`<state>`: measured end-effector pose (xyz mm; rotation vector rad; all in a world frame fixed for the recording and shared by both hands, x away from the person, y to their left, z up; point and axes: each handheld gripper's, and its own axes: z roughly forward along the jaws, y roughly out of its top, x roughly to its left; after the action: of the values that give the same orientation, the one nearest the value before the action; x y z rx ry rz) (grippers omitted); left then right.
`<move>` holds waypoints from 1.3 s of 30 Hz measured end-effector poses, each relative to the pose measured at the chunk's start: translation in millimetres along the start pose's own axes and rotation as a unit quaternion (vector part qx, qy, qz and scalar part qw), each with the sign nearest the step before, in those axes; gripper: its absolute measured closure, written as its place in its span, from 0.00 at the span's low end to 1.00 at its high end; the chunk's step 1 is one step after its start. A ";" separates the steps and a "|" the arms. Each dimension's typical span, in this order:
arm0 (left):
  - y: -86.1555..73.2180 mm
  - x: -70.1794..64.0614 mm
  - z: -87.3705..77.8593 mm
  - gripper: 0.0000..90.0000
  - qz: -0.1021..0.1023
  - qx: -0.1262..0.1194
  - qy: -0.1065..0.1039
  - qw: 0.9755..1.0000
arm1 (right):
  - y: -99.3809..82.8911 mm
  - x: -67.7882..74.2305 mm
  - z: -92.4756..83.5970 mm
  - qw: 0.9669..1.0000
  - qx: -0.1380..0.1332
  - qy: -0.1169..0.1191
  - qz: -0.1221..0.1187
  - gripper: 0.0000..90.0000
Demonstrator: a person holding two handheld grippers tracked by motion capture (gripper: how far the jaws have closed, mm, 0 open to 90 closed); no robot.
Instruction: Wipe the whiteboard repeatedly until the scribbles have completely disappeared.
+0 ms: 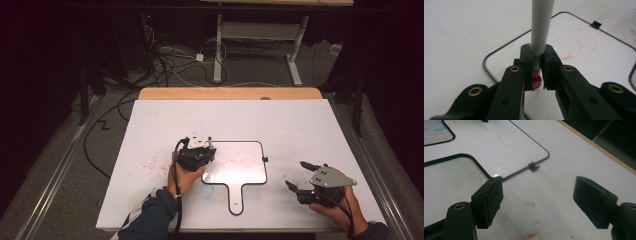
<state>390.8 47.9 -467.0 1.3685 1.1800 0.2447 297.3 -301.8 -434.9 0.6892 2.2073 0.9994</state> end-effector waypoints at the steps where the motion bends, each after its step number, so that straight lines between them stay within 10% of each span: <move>1: 1.5 3.9 -1.7 0.88 -0.005 -0.004 0.004 1.000 | 0.1 -0.1 -0.3 1.000 -0.001 -0.001 0.001 0.27; 7: 0.5 2.6 6.5 0.88 -0.020 -0.018 -0.008 1.000 | 1.5 2.0 2.0 1.000 0.001 0.003 -0.002 0.27; 23: -34.6 -93.7 73.3 0.88 0.025 0.032 -0.089 0.995 | -0.5 0.5 2.1 1.000 0.002 0.007 -0.002 0.27; 39: -40.9 -112.3 84.3 0.88 0.035 0.044 -0.093 0.994 | -1.3 -2.8 -0.5 1.000 0.001 0.010 0.004 0.28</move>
<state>383.7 -98.2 -464.0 1.4779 0.9985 0.1116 298.5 -304.7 -434.7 0.6911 2.2246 1.0131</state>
